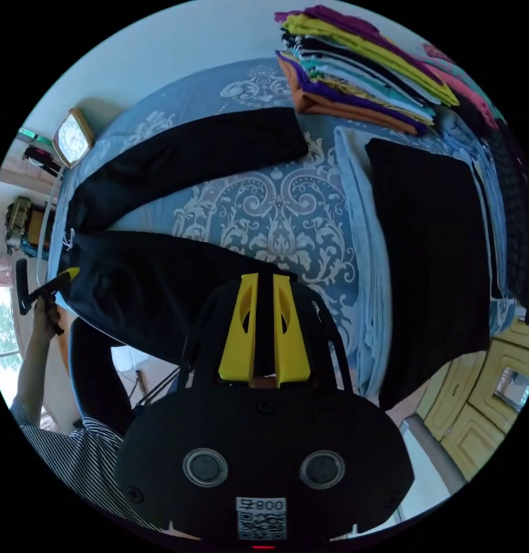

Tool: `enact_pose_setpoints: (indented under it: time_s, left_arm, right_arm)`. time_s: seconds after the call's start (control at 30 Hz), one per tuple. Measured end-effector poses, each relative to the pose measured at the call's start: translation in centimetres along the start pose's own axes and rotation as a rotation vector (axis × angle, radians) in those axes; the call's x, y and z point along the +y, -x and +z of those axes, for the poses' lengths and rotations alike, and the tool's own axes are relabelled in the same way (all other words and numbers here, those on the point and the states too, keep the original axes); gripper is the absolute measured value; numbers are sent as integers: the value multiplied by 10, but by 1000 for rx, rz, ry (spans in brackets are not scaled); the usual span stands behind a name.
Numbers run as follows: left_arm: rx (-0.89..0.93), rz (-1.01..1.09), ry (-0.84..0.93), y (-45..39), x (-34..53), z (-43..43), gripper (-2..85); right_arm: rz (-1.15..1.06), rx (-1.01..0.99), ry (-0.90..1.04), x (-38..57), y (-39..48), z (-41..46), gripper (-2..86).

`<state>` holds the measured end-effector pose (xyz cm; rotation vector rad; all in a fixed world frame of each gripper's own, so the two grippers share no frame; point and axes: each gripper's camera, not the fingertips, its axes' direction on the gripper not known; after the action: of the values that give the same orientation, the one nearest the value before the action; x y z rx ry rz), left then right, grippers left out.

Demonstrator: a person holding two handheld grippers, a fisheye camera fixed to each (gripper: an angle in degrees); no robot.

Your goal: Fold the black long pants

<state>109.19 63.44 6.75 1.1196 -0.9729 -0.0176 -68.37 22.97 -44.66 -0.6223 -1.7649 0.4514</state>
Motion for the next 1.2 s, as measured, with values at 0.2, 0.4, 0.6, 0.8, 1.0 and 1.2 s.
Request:
enact_pose_setpoints:
  time_s: [0.2, 0.4, 0.6, 0.8, 1.0, 1.2]
  left_arm:
    - [-42, -27, 122, -29, -78, 86, 15]
    - [-23, 35, 27, -66, -119, 96, 26]
    - [-142, 196, 10, -131, -186, 127, 66]
    - [-310, 277, 113, -169, -246, 194, 53]
    - [-238, 253, 102, -176, -245, 214, 20]
    - [-198, 284, 12, -195, -238, 209, 40]
  right_arm:
    - [-37, -15, 52, -10, -39, 52, 12]
    - [-35, -74, 24, -11, -81, 79, 4]
    - [7, -121, -96, -10, -115, 87, 15]
    - [24, -86, -180, -52, -135, 96, 60]
    - [92, -66, -142, -105, -159, 132, 65]
    - [122, -82, -100, -128, -177, 161, 55]
